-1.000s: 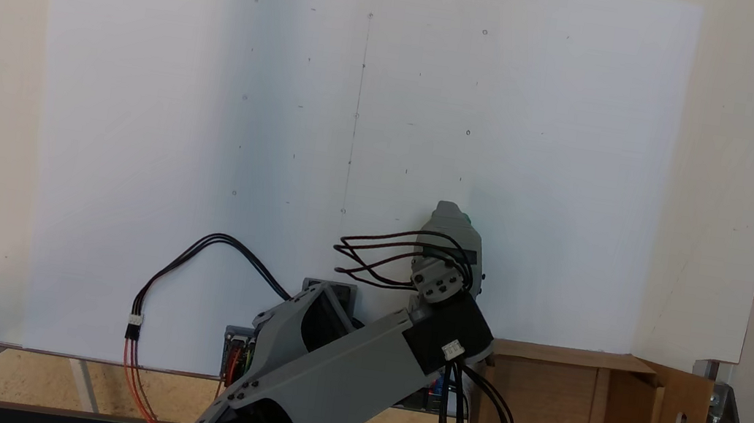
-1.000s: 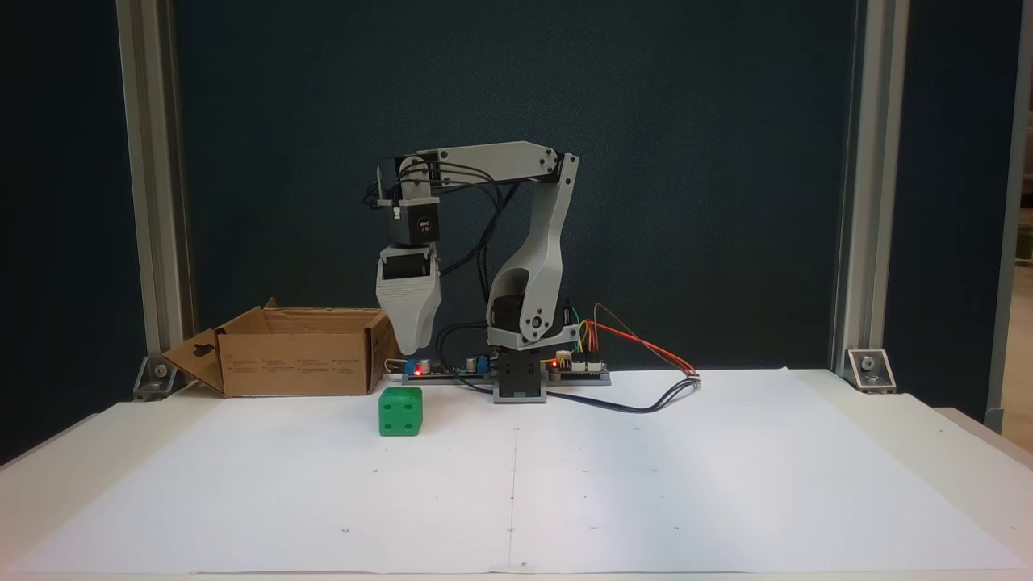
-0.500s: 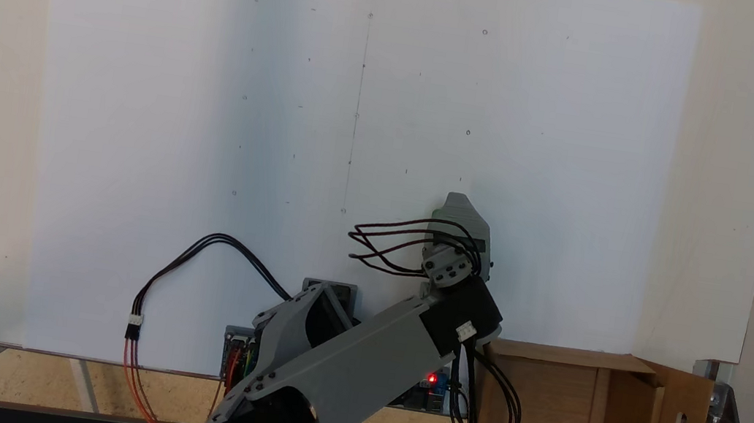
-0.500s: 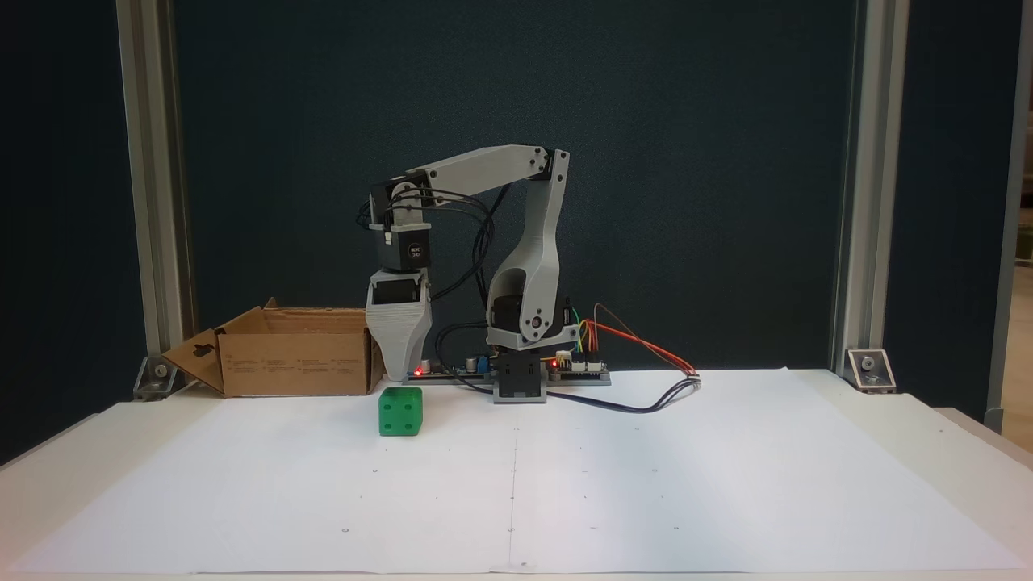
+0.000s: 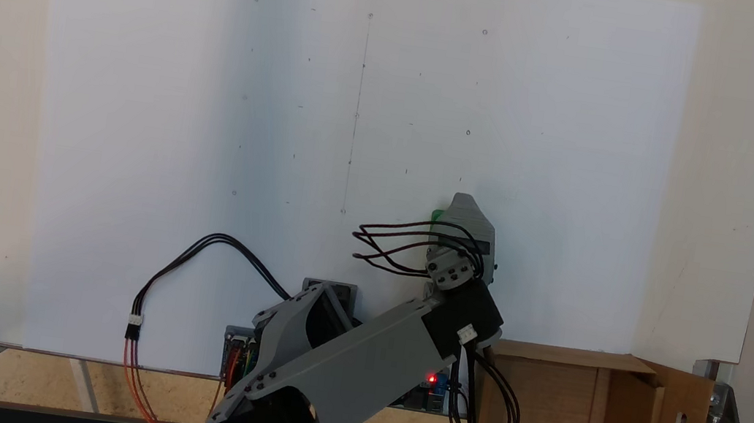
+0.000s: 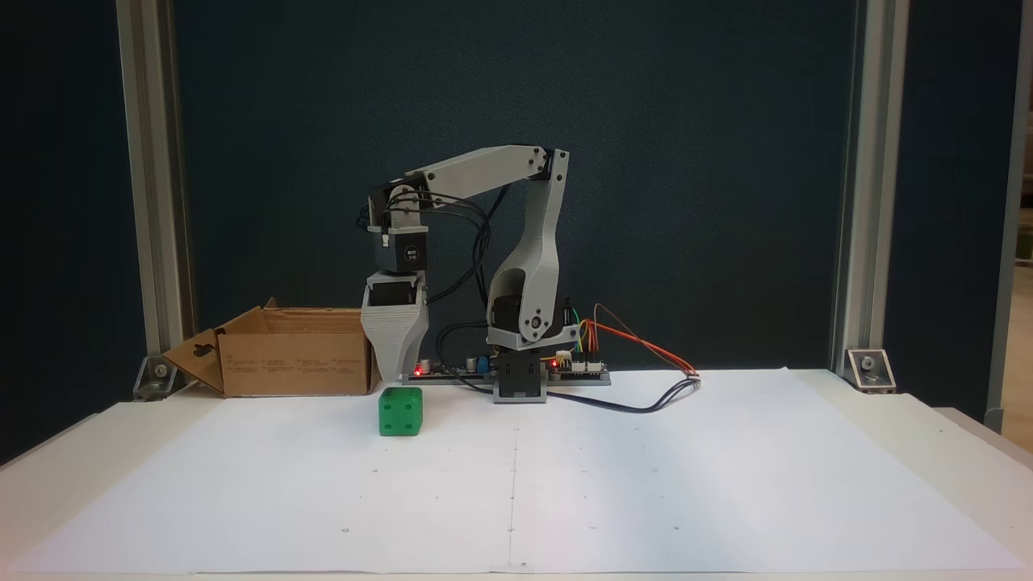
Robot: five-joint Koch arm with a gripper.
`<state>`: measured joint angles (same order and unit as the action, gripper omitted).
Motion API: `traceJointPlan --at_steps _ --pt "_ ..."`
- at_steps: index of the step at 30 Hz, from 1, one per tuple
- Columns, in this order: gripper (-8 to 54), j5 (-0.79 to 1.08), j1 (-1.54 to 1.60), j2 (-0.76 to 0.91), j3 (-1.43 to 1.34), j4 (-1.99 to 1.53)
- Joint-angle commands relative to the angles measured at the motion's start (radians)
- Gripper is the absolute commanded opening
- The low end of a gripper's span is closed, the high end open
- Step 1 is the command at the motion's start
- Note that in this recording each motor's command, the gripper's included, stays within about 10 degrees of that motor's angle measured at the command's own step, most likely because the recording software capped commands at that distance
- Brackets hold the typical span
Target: Grasp a green dice and put it in the bin.
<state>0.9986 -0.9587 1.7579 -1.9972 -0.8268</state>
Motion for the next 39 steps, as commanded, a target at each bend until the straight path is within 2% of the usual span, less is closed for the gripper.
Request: traceJointPlan --at_steps 1,39 --pt "48.3 -0.008 0.000 0.000 0.014 0.011" --pt "46.1 -0.057 0.008 -0.095 -0.114 0.216"
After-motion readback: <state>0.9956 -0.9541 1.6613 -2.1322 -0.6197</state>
